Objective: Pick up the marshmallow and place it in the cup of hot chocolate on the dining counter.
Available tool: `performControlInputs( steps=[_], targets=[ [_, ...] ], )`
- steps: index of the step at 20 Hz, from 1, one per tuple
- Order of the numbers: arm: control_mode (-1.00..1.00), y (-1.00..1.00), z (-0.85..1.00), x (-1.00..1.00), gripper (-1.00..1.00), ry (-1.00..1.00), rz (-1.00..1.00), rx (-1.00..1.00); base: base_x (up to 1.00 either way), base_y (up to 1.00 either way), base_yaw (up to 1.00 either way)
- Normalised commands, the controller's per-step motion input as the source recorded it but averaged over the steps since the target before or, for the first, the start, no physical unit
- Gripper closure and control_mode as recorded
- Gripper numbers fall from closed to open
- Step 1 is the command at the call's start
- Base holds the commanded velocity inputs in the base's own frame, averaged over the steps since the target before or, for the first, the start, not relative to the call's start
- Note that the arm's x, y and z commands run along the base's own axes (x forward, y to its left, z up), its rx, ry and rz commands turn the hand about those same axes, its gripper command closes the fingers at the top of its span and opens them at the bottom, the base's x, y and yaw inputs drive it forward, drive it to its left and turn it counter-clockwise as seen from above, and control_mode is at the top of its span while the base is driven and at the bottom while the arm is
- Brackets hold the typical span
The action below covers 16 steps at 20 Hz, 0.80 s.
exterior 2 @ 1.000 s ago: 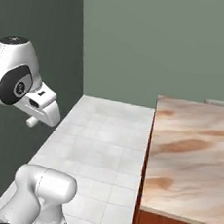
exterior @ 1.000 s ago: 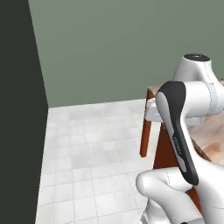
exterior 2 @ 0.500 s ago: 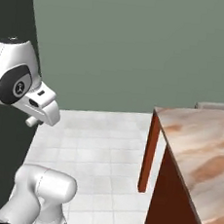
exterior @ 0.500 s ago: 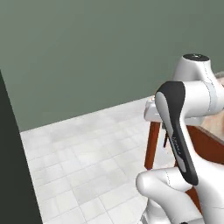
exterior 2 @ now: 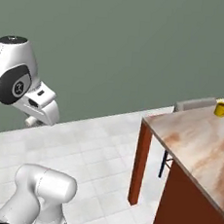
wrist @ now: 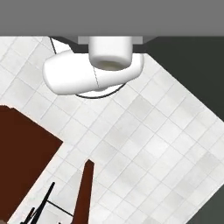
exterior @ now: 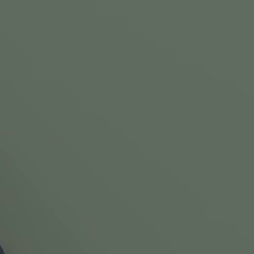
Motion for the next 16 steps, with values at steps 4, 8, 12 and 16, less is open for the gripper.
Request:
performControlInputs(
  steps=[4, 8, 12, 16],
  targets=[
    [1.0, 0.0, 0.0, 0.0, 1.0, 0.0, 0.0, 0.0, 1.0, 1.0, -0.52],
    [1.0, 0.0, 0.0, 0.0, 1.0, 0.0, 0.0, 0.0, 1.0, 1.0, -0.51],
    [1.0, 0.0, 0.0, 0.0, 1.0, 0.0, 0.0, 0.0, 1.0, 1.0, -0.5],
    [1.0, 0.0, 0.0, 0.0, 1.0, 0.0, 0.0, 0.0, 1.0, 1.0, -0.5]
  ],
)
